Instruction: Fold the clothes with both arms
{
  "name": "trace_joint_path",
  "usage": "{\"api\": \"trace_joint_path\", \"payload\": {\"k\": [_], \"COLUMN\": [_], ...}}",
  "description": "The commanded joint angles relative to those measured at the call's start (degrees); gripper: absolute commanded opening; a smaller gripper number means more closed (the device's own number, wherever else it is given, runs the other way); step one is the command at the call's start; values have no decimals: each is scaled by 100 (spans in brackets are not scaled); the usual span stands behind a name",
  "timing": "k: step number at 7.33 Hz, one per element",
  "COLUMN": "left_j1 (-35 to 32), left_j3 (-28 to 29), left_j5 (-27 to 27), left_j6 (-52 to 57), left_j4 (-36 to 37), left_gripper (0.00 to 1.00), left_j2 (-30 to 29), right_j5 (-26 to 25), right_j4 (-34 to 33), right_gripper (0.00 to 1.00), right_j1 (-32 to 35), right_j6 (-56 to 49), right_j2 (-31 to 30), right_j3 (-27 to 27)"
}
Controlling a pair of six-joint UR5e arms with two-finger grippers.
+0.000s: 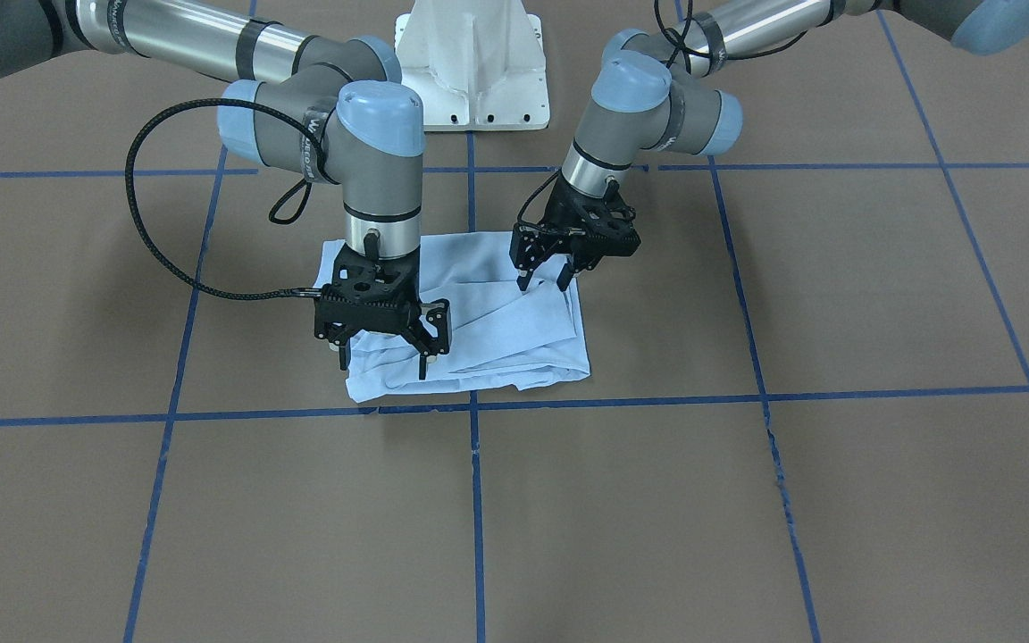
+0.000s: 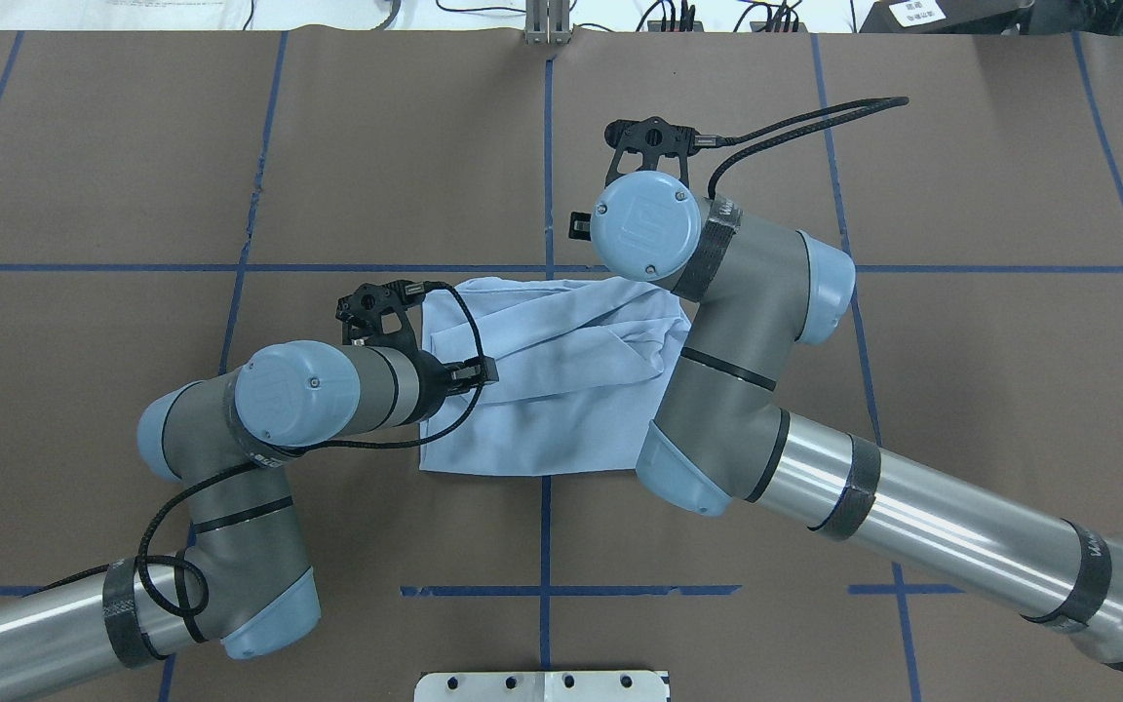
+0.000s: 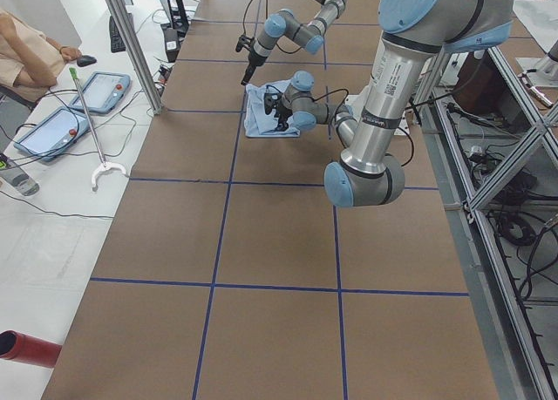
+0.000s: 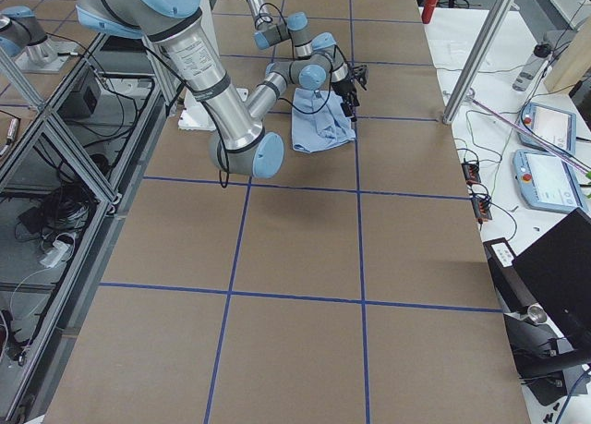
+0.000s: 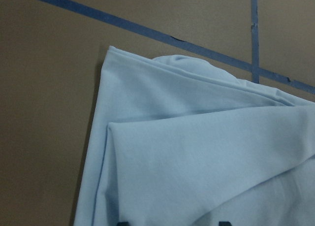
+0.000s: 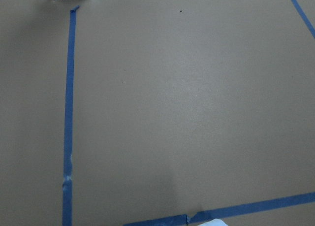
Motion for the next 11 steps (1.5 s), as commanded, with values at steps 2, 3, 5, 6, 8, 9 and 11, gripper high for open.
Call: {"api": "trace_joint_path", "payload": {"k": [2,3,5,6,8,9,11], "left_j1": [0,0,-35,-131,-639,-825,-993], "left_j3": [24,-11,-72,-64,-38,93,977], "left_j5": [9,9,18,9,-78,-96,-97], "left_j6": [18,18,61,88,420,457,466], "left_j4": [-7,-7,19,176,458,572,635], "left_gripper": [18,8,0,0,0,0,0], "left_j2": [19,19,19,-16,-104,-261,-945], "right_j5": [0,-9,-9,-9,-9,-9,-9], "right_j4": [0,0,0,0,0,0,9], "right_gripper": [100,100,100,100,100,100,100], "right_j1": [0,0,0,0,0,0,0], "right_j6": [0,0,0,0,0,0,0], "right_j2": [-12,-12,-12,-21,-21,-30,-30], "right_j3": [8,8,8,8,8,8,8]}}
